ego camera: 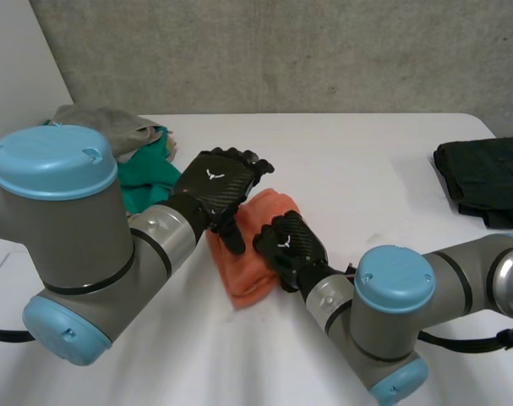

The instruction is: Fold the laundry.

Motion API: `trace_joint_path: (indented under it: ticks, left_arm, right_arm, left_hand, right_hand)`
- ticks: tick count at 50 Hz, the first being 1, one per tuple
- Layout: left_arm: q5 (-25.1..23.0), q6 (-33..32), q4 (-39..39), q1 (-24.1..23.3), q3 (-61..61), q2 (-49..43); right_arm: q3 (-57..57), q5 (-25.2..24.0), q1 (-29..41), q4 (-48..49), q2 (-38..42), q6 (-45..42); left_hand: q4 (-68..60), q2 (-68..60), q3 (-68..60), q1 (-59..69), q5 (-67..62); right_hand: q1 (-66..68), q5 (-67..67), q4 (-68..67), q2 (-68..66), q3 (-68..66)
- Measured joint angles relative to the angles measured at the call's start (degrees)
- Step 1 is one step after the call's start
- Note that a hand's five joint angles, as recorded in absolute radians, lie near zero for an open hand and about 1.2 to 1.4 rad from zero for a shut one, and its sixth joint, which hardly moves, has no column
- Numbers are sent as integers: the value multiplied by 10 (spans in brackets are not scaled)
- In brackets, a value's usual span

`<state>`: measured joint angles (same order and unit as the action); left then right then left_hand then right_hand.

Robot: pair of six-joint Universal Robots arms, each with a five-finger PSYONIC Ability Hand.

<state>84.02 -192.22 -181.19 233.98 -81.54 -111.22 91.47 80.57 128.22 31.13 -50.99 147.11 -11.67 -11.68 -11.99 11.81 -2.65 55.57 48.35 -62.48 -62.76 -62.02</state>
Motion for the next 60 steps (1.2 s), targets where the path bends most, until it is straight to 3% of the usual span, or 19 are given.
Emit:
trace_joint_path:
  ticks: [12, 19, 30, 42, 46, 52, 60]
  left_arm:
    - [0, 2, -1, 0, 19, 10]
    - [-3, 17, -1, -6, 59, 15]
    - [-12, 39, -2, -51, 141, 4]
    - [-41, 43, -2, -77, 143, -2]
    - [-44, 44, -2, -85, 136, -7]
    - [-44, 44, -3, -91, 130, -14]
    - [-44, 44, -3, -95, 128, -19]
  right_arm:
    - [-66, -4, -94, -5, -40, 22]
    - [-159, -43, -174, -16, -62, 62]
    - [-337, -89, -334, 7, -35, 189]
    - [-370, -194, -523, 142, 97, 320]
    - [-366, -268, -579, 170, 173, 332]
    - [-357, -347, -621, 180, 242, 329]
    - [-325, -385, -652, 191, 244, 322]
  left_hand:
    - [0, 0, 0, 0, 0]
    - [0, 0, 0, 0, 0]
    - [0, 0, 0, 0, 0]
    - [0, 0, 0, 0, 0]
    - [0, 0, 0, 0, 0]
    - [0, 0, 0, 0, 0]
    - [0, 0, 0, 0, 0]
  right_hand:
    - [4, 17, -55, -20, -33]
    - [4, 17, -60, -20, -35]
    - [4, 17, -60, -20, -35]
    - [4, 17, -63, -25, -44]
    - [4, 27, -63, -25, -44]
    - [4, 27, -63, -25, -44]
    - [4, 40, -63, -25, -47]
